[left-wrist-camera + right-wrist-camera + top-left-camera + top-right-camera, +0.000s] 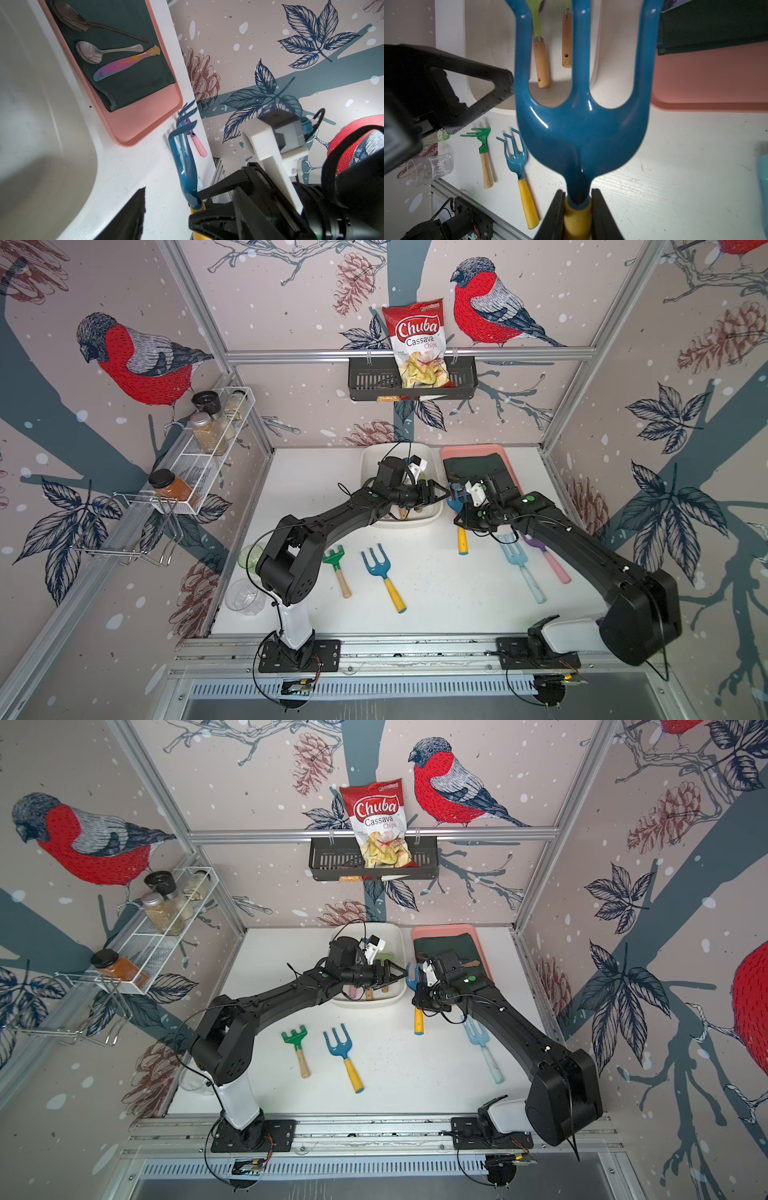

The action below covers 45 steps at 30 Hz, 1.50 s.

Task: Put the rake into the storage box
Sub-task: Pick up the rake at the center of the board.

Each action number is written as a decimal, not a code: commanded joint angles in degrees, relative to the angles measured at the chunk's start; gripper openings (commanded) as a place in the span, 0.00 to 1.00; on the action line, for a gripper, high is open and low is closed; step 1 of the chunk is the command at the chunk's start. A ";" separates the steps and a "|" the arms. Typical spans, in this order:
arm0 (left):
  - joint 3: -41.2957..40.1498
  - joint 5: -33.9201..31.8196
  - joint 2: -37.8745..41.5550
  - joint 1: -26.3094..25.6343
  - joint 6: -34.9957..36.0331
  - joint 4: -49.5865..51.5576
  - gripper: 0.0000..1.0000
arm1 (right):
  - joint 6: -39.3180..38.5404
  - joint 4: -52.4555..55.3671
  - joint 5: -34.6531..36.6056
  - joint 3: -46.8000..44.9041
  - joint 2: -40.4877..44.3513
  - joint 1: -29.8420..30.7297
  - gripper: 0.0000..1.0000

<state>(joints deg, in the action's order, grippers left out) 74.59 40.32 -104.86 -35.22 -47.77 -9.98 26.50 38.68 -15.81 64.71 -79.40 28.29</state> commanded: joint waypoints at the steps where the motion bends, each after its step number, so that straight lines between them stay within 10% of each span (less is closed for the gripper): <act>1: 0.70 0.91 -0.67 -0.11 0.22 -2.14 0.61 | -1.54 0.87 -1.59 1.08 -0.55 0.77 0.18; 19: 2.55 1.00 -3.82 -0.55 -2.41 -3.78 0.03 | -2.50 0.91 -1.84 1.84 -0.76 2.31 0.30; 28: 5.83 1.26 -4.40 2.88 -0.89 -0.44 0.02 | -1.71 1.31 -2.24 1.63 3.23 -0.09 0.81; 45: 20.57 5.98 -18.33 15.62 2.64 5.39 0.02 | -4.56 1.60 -6.67 -5.21 9.79 -11.23 0.86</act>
<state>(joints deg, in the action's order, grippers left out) 93.21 44.38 -121.69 -20.51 -46.57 -4.95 23.66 40.42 -21.23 59.70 -69.38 17.56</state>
